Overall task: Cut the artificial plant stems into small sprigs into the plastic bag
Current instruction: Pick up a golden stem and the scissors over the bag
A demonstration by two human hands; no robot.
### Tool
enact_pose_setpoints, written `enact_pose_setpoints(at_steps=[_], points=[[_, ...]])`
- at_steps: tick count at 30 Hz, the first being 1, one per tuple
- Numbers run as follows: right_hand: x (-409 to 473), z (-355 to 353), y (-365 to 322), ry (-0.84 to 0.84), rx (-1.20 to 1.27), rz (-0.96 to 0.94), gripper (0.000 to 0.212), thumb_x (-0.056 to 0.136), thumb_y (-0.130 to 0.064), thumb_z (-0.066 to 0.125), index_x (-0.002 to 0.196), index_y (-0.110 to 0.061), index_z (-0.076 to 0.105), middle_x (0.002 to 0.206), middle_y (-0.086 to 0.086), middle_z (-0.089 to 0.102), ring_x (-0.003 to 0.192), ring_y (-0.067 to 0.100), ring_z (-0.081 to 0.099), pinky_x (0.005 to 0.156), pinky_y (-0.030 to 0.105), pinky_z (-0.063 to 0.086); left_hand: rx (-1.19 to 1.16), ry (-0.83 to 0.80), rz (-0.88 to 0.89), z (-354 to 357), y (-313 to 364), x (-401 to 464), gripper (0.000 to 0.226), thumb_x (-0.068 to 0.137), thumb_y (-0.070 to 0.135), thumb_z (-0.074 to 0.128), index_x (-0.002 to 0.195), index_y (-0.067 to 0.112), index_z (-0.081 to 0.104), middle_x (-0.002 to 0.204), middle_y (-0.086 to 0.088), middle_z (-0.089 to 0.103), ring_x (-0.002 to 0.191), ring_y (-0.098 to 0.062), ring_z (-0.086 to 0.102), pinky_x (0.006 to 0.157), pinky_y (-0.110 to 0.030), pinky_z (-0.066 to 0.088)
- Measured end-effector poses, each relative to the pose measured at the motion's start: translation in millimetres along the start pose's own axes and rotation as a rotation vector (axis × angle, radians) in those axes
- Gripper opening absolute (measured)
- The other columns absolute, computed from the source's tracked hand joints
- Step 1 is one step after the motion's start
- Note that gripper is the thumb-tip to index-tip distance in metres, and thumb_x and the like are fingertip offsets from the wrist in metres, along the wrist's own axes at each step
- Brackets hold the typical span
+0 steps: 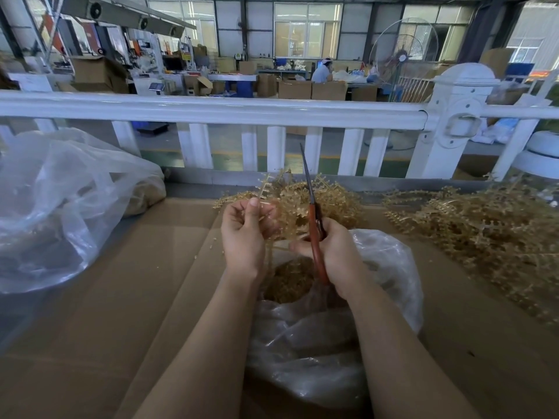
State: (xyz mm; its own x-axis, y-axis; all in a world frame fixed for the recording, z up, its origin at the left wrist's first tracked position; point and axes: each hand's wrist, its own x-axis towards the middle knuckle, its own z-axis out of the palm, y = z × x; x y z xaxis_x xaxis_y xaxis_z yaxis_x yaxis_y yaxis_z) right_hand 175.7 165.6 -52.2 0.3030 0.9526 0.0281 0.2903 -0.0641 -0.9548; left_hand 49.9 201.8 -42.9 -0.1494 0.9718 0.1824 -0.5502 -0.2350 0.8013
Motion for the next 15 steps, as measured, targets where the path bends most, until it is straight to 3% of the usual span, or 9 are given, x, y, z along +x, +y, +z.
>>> enact_pose_setpoints(at_steps=[3,5,9,12,14,15], points=[[1,-4,0,-0.051,0.093,0.013,0.025,0.079,-0.014,0.083,0.089,-0.017,0.061,0.081,0.0,0.067,0.074,0.014,0.066,0.066,0.023,0.049,-0.099,0.044,-0.049,-4,0,5,0.009,0.106,0.016,0.045,0.108,0.008,0.045,0.088,-0.004,0.076,0.081,-0.013,0.073,0.067,-0.024,0.059],[1,-8,0,-0.058,0.208,0.046,0.021,0.08,-0.004,0.075,0.084,-0.016,0.058,0.073,0.002,0.059,0.068,0.018,0.059,0.067,0.029,0.047,-0.217,0.146,-0.122,-7,1,9,0.015,0.106,0.018,0.044,0.114,0.006,0.047,0.099,-0.008,0.075,0.08,-0.011,0.074,0.066,-0.025,0.06],[1,-18,6,-0.076,0.657,-0.021,0.027,0.087,0.012,0.055,0.085,-0.014,0.051,0.066,0.0,0.049,0.058,0.019,0.042,0.058,0.033,0.032,-0.483,0.333,-0.205,-21,5,19,0.028,0.106,0.02,0.042,0.126,0.002,0.051,0.119,-0.014,0.07,0.085,-0.013,0.072,0.064,-0.026,0.061],[0,-24,9,-0.029,0.797,-0.113,0.029,0.09,0.01,0.056,0.083,-0.016,0.05,0.061,-0.002,0.048,0.052,0.015,0.042,0.051,0.026,0.035,-0.5,0.21,-0.229,-23,9,21,0.026,0.102,0.019,0.047,0.126,0.011,0.052,0.132,-0.009,0.065,0.097,-0.014,0.069,0.085,-0.026,0.058],[0,-23,9,-0.029,0.814,-0.133,0.027,0.09,0.006,0.061,0.082,-0.017,0.052,0.062,-0.001,0.049,0.049,0.014,0.044,0.046,0.023,0.037,-0.421,-0.014,-0.23,-21,10,20,0.046,0.091,0.016,0.056,0.136,0.017,0.048,0.13,-0.008,0.065,0.108,-0.017,0.067,0.099,-0.034,0.052],[0,-23,8,-0.029,0.803,-0.131,0.026,0.09,0.004,0.065,0.083,-0.018,0.053,0.063,-0.001,0.05,0.048,0.013,0.045,0.045,0.022,0.037,-0.279,-0.138,-0.216,-20,9,19,0.053,0.09,0.013,0.057,0.141,0.025,0.045,0.13,-0.005,0.065,0.113,-0.015,0.065,0.098,-0.033,0.05]])
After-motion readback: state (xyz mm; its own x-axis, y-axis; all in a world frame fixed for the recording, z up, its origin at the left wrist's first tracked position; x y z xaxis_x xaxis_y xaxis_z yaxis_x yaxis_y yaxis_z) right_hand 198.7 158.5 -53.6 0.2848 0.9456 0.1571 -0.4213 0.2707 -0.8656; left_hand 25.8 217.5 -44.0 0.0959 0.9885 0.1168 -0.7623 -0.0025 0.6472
